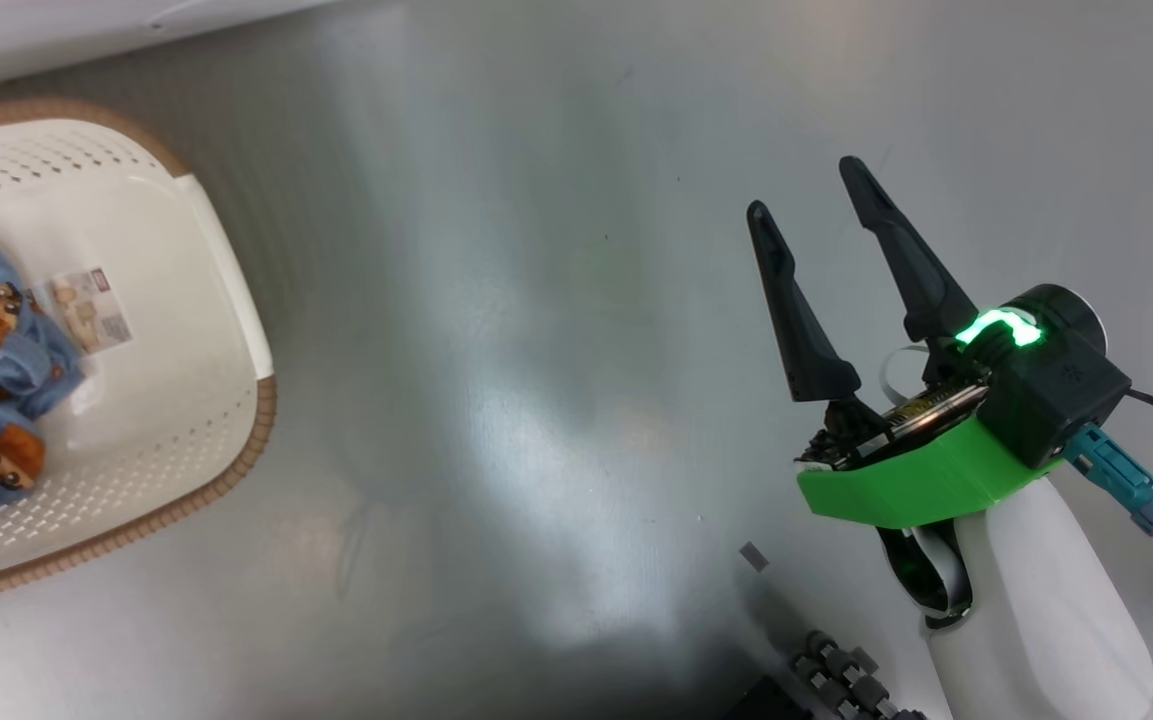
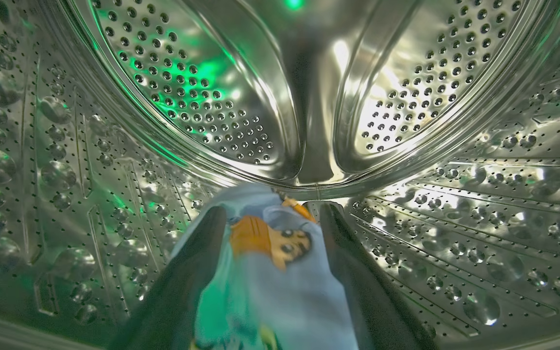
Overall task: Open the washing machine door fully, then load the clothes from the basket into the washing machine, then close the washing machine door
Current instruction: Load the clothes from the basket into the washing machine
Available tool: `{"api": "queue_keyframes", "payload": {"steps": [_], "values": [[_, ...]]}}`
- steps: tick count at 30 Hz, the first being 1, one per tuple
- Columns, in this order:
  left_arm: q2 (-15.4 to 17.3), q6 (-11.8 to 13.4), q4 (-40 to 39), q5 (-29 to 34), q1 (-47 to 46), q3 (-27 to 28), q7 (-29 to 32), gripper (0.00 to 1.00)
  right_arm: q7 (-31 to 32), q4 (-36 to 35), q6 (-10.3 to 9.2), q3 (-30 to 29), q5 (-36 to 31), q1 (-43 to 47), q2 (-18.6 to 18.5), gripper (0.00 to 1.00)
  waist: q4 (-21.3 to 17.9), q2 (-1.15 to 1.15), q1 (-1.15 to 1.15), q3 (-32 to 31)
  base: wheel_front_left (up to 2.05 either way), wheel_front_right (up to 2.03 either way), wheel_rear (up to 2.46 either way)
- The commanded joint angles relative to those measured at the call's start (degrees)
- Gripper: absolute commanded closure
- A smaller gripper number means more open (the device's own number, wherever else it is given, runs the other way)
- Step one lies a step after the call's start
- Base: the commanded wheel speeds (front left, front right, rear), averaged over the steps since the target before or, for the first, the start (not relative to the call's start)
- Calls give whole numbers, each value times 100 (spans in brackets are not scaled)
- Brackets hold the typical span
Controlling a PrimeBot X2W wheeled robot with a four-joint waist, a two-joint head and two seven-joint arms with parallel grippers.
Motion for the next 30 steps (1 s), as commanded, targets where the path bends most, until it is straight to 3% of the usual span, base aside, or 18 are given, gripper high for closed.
{"api": "queue_keyframes", "payload": {"steps": [1,11,16,24,30], "values": [[216,-65,-93,-12,125,-28,-108,0,-27,-95,35,93,-4,138,29,0,44,0,0,-71,0,0,0],[0,-80,-125,-120,1144,-63,-854,0,-27,24,35,-83,-117,350,29,0,283,0,0,-637,0,0,0],[-36,21,-586,-196,2109,57,-1109,0,-27,97,35,-148,-163,525,29,0,370,0,0,-1052,0,0,0],[-186,548,-2845,-219,4377,536,-1149,0,-27,204,35,-316,-259,895,29,0,600,0,0,-1703,0,0,0],[-412,1077,-4675,-196,6254,780,-1150,0,-27,267,35,-464,-355,1168,29,0,798,0,0,-2166,0,0,0]]}}
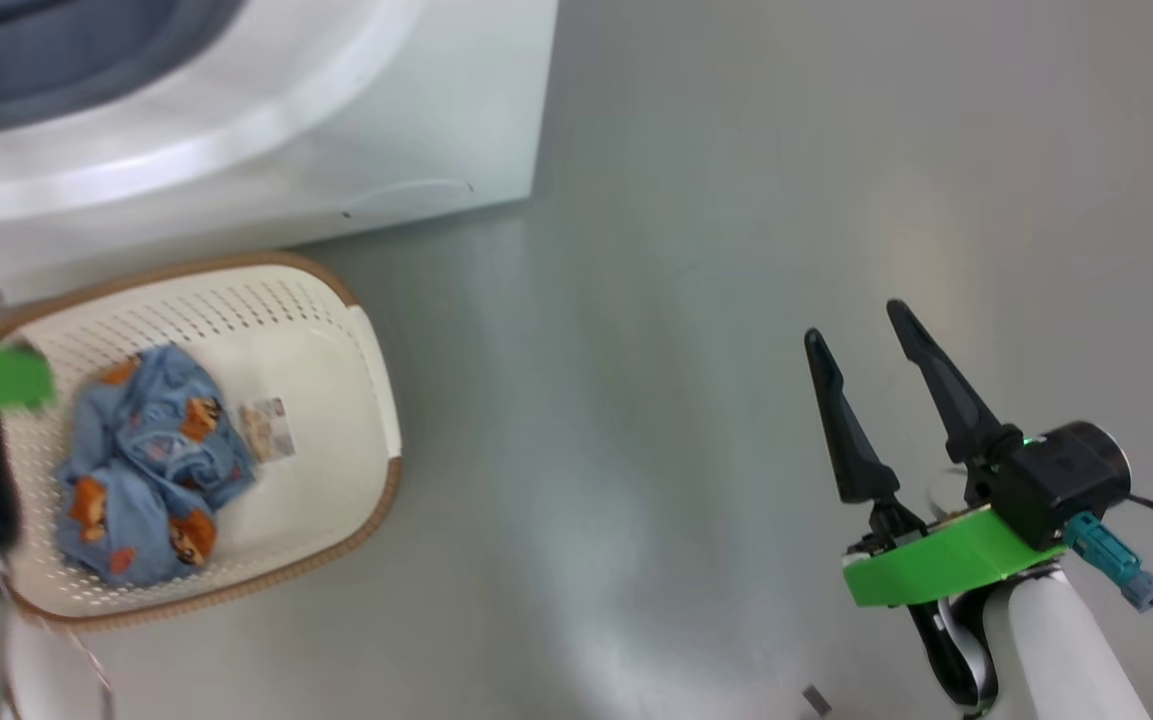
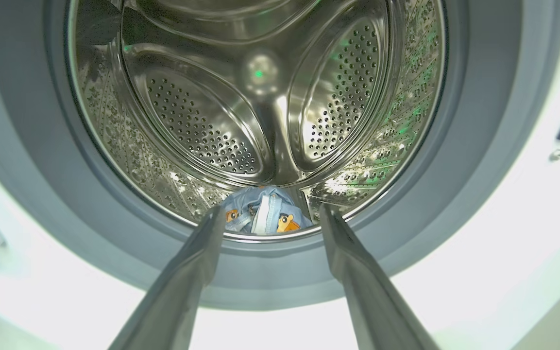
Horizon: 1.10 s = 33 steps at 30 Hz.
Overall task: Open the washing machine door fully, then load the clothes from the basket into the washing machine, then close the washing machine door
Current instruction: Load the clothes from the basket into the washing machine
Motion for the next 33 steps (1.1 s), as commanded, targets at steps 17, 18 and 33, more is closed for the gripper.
{"api": "queue_keyframes", "payload": {"steps": [17,18,33], "values": [[-154,760,-2155,127,2965,-256,471,0,71,28,35,-160,-204,719,27,0,612,0,0,-1554,0,0,0],[-176,769,-2157,123,3055,-282,465,0,75,27,35,-151,-194,754,27,0,615,0,0,-1620,0,0,0],[-359,872,-2125,137,3968,-564,335,0,381,-328,35,-254,-158,1471,27,0,783,0,0,-2487,0,0,0]]}}
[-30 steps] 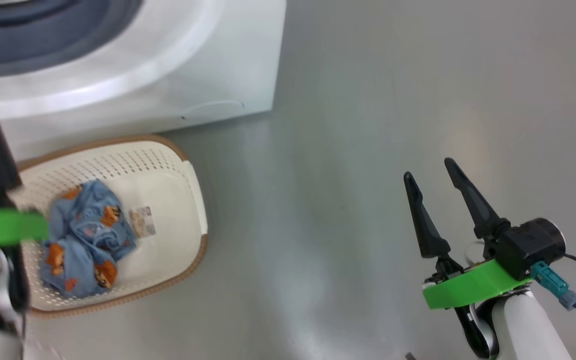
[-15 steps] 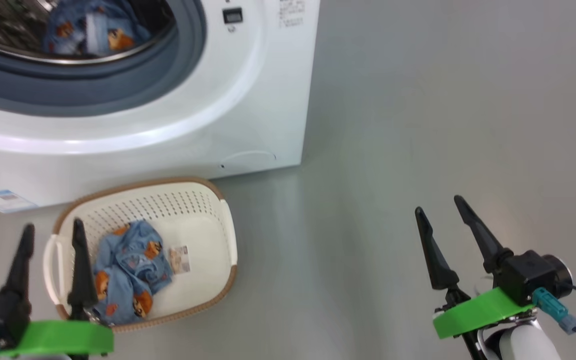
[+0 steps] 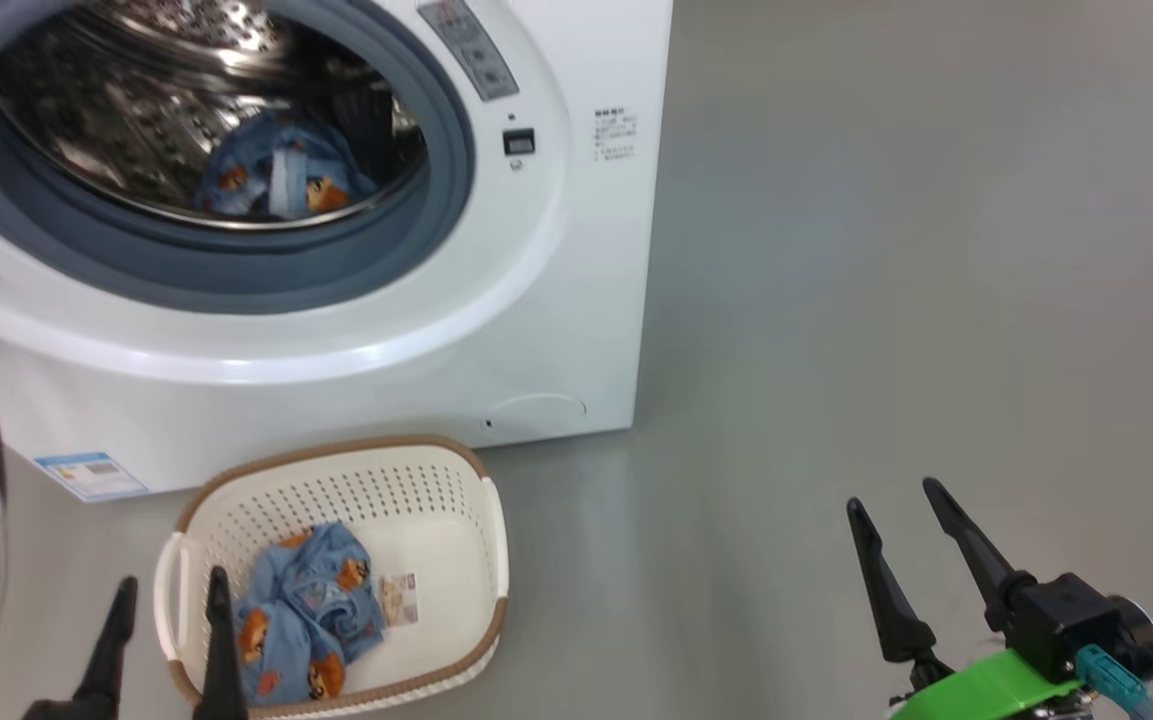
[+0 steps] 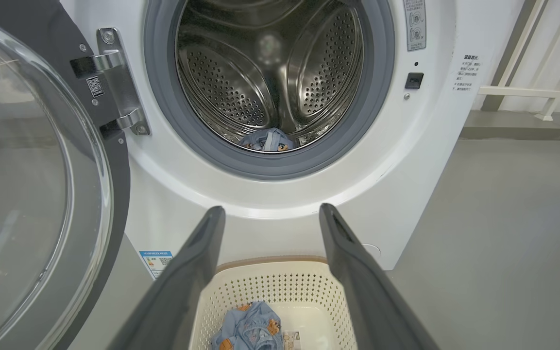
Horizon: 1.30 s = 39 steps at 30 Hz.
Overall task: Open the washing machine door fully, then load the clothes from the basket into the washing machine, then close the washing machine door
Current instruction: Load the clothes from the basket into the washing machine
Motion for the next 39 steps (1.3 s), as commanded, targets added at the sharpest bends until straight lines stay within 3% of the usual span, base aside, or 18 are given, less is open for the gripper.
{"api": "queue_keyframes", "payload": {"steps": [1,14,39], "values": [[88,17,-116,46,-76,162,-61,0,43,-202,35,98,0,42,1,0,116,0,0,-269,0,0,0],[31,17,-104,42,198,-70,-21,0,379,-595,35,120,4,514,1,0,224,0,0,-756,0,0,0],[23,64,-64,-41,178,-85,-102,0,519,-743,35,129,-13,612,1,0,308,0,0,-780,0,0,0]]}}
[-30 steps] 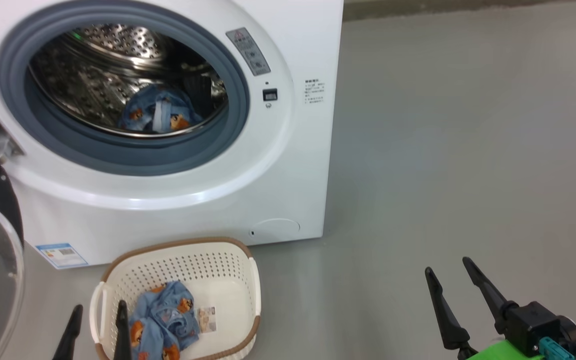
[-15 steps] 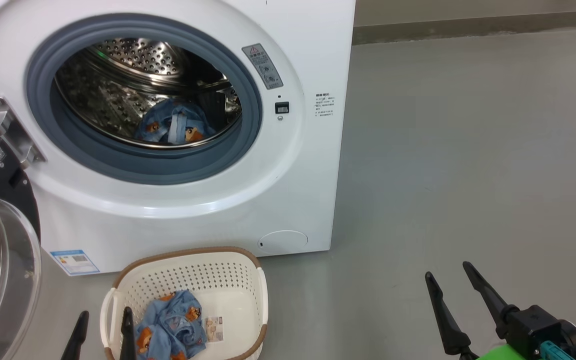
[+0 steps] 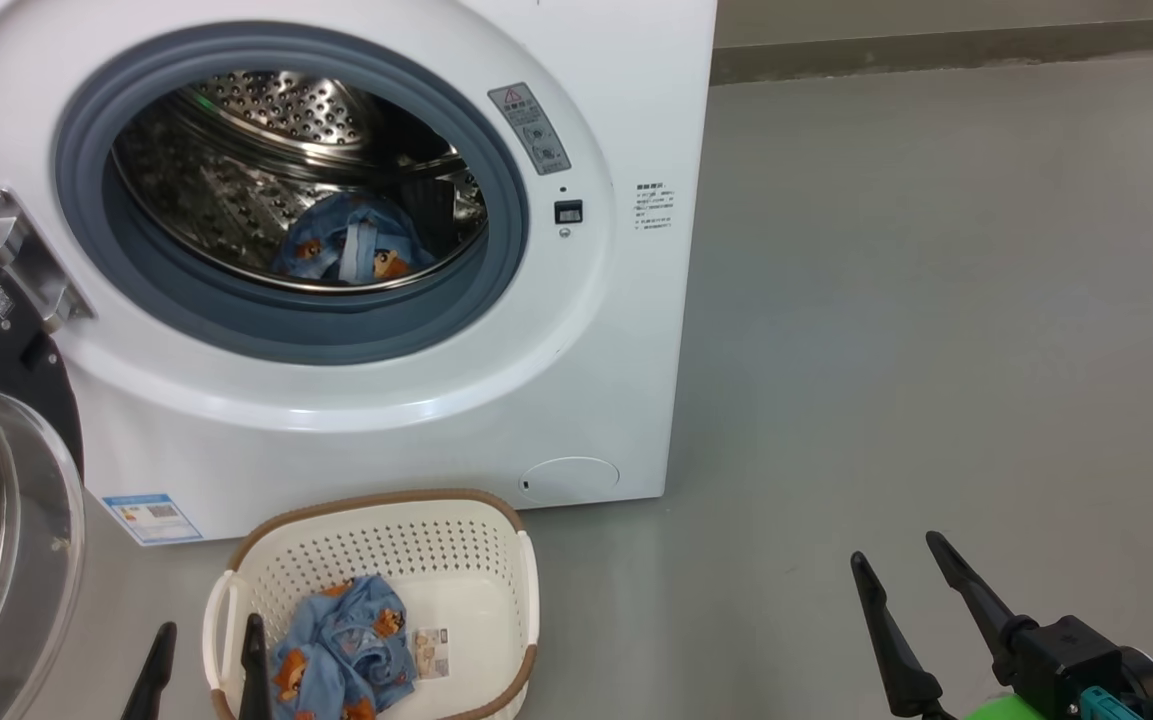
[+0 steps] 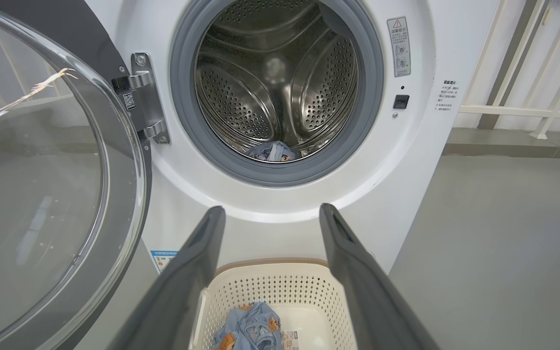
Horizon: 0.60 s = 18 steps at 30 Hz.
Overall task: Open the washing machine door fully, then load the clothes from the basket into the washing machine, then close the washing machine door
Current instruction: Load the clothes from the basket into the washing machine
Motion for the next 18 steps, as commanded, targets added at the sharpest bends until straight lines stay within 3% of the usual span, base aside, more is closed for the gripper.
{"api": "queue_keyframes", "payload": {"steps": [1,12,18], "values": [[77,60,-95,-33,-191,209,-63,0,-1,-179,35,162,-11,-96,-25,0,7,0,0,14,0,0,0],[77,41,103,-39,-369,166,-71,0,-13,-281,35,212,2,-227,-25,0,-14,0,0,375,0,0,0],[-14,-102,581,-154,-724,86,-10,0,-36,-364,35,238,-5,-408,-25,0,-43,0,0,883,0,0,0]]}}
